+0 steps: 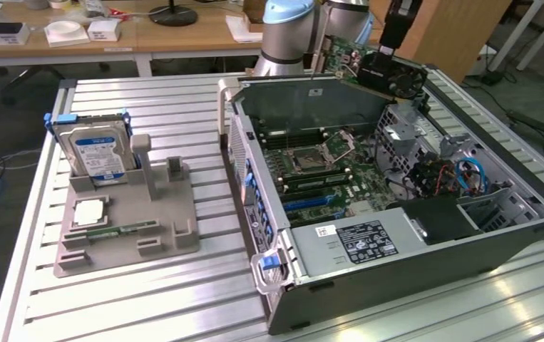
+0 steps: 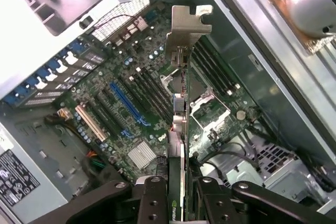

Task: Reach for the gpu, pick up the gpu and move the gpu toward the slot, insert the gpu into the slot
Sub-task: 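Insert the gpu into the slot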

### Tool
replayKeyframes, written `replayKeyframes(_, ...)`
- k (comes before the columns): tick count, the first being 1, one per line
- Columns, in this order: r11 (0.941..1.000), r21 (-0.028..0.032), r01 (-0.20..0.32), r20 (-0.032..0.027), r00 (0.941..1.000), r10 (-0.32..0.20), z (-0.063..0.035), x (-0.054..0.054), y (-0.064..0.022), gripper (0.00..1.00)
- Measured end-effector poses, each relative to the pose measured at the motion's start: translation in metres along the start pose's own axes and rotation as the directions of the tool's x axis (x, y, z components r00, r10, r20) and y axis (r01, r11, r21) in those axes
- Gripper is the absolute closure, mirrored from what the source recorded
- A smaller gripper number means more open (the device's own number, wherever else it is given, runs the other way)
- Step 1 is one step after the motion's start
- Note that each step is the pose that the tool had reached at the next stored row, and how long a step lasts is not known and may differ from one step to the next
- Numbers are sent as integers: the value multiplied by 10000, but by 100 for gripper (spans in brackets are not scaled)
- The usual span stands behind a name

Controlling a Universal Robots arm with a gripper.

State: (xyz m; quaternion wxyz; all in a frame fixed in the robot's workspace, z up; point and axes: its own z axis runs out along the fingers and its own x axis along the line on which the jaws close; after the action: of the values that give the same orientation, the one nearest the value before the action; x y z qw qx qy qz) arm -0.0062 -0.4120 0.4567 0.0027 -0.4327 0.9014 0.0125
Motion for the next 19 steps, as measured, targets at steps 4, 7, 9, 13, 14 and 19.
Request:
replayKeyframes(4,9973,-12,729,-14,9973,-729,22,0,0,74)
replayKeyframes(7,9920,-22,1264,-25,9920,-1264,36,1,-1,74)
replayKeyframes(9,9866,-29,1631,-31,9866,-1631,47,1,-1,74)
replayKeyframes(13,9724,-43,2334,-42,9724,-2335,69,1,-1,74)
replayKeyframes(14,9680,-46,2509,-46,9680,-2509,74,1,-1,74)
replayKeyframes(19,9411,-65,3382,-58,9410,-3382,99,2,-2,74)
